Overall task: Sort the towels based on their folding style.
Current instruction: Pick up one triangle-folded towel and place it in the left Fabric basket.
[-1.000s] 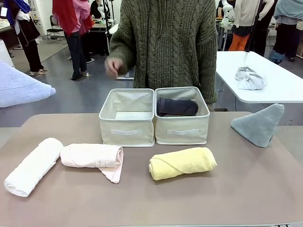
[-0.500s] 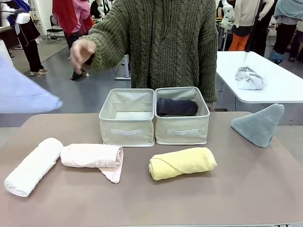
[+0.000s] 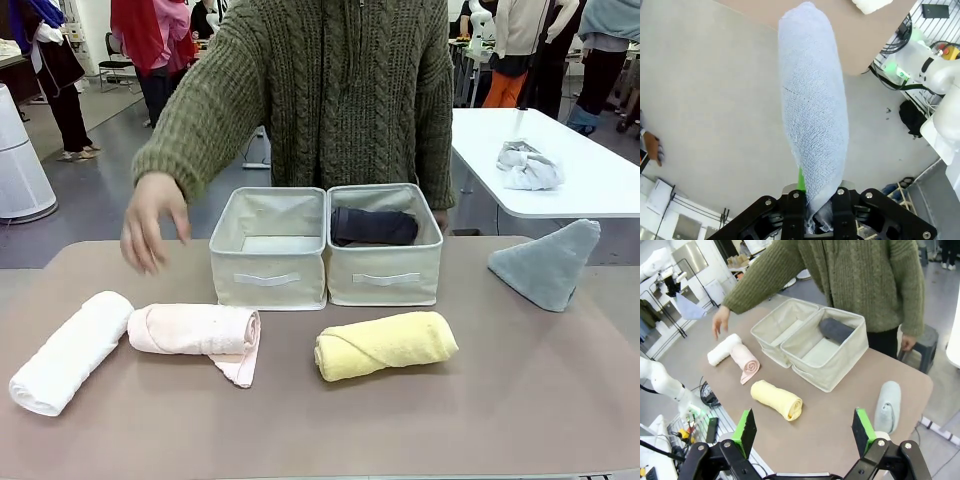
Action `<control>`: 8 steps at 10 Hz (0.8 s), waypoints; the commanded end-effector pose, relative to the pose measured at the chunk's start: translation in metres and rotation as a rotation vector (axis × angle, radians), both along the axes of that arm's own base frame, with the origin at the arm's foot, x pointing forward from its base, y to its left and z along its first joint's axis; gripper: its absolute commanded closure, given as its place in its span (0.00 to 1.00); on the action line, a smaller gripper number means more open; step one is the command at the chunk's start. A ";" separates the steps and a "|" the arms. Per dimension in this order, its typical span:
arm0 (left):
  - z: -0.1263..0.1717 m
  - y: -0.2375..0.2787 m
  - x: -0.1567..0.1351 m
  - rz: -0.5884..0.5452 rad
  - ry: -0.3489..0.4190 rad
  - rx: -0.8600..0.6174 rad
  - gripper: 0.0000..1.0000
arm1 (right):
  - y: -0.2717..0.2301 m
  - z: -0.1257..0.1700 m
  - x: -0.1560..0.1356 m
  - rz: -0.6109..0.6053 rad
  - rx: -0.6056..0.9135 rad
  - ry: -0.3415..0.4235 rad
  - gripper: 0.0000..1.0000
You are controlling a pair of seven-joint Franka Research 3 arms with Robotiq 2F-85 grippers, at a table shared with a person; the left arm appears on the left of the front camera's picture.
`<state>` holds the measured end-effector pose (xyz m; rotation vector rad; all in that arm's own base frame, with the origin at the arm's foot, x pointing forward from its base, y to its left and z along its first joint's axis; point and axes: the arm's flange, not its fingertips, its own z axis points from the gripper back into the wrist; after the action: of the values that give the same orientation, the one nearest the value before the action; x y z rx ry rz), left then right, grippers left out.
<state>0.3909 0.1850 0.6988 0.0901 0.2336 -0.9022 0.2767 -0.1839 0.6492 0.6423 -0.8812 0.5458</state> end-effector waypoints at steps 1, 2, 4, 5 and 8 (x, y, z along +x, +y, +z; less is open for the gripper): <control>-0.015 -0.023 0.012 0.010 -0.015 0.040 0.83 | 0.001 0.000 0.001 0.009 0.004 0.000 0.00; -0.018 -0.025 0.015 0.015 -0.015 0.035 0.83 | 0.001 0.000 0.001 0.009 0.004 0.000 0.00; -0.023 -0.029 0.019 0.023 -0.010 0.032 0.83 | 0.001 0.000 0.001 0.009 0.004 0.000 0.00; -0.023 -0.028 0.020 0.025 -0.008 0.033 0.83 | 0.001 0.000 0.001 0.009 0.004 0.000 0.00; -0.025 -0.032 0.021 0.026 -0.004 0.033 0.83 | 0.001 0.000 0.001 0.009 0.004 0.000 0.00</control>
<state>0.4145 0.1549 0.6746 0.1012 0.2487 -0.8885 0.2767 -0.1839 0.6492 0.6423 -0.8812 0.5458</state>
